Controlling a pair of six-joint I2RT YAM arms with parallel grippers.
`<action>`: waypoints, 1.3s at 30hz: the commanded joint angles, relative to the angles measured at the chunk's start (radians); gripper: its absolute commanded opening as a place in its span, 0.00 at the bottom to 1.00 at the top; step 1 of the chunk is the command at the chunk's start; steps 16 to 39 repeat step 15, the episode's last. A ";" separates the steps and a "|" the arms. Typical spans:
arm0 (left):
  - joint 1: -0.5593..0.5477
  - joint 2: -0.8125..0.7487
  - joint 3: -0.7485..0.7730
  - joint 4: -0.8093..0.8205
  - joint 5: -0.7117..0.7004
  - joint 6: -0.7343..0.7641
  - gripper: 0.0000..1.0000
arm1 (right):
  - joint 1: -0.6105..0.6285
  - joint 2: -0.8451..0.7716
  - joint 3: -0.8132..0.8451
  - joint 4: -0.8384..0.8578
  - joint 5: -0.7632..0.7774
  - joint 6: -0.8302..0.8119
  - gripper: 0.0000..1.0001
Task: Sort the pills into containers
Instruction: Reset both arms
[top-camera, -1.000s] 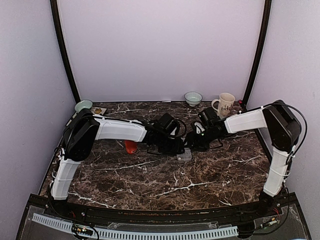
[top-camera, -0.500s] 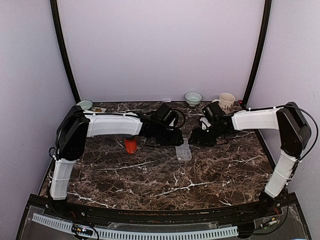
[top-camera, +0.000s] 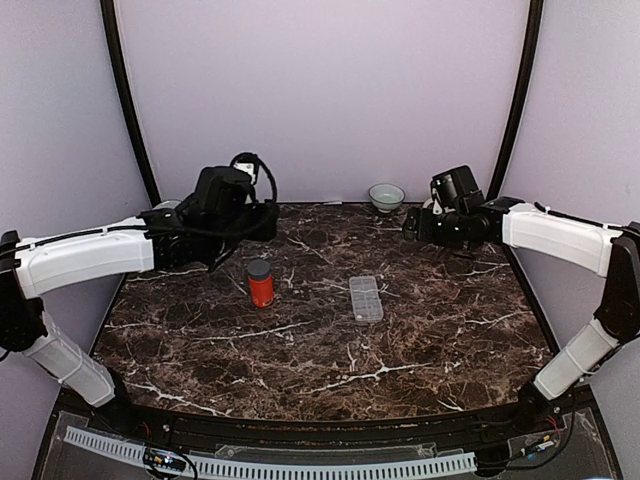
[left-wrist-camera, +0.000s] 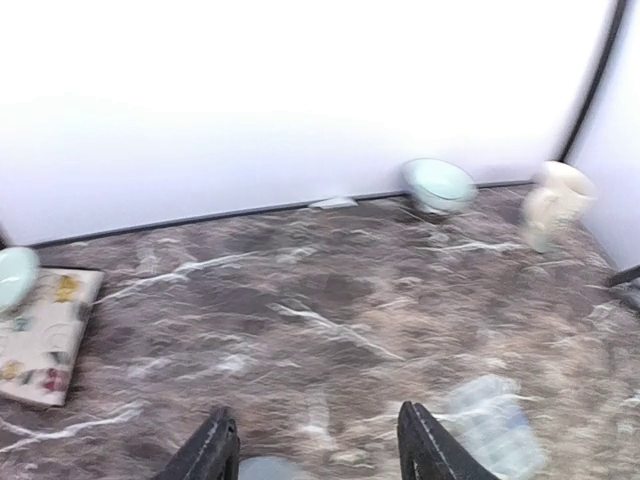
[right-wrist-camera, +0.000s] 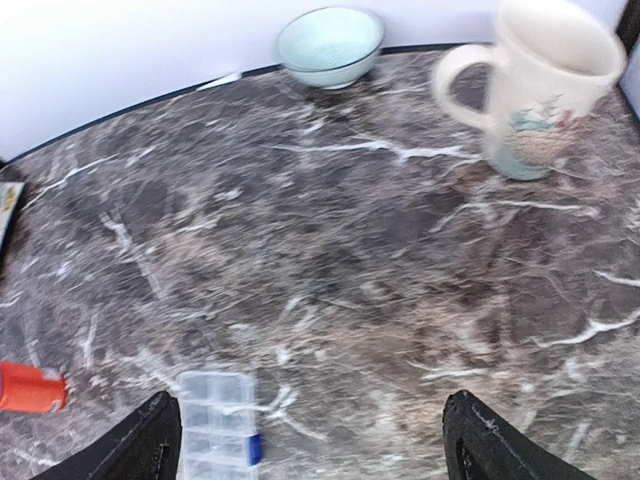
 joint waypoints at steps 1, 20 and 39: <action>0.037 -0.152 -0.319 0.286 -0.249 0.130 0.59 | -0.018 -0.034 0.017 -0.031 0.221 0.005 0.95; 0.088 -0.289 -0.544 0.358 -0.308 0.128 0.63 | -0.024 -0.194 -0.111 0.009 0.335 -0.021 0.96; 0.088 -0.289 -0.544 0.358 -0.308 0.128 0.63 | -0.024 -0.194 -0.111 0.009 0.335 -0.021 0.96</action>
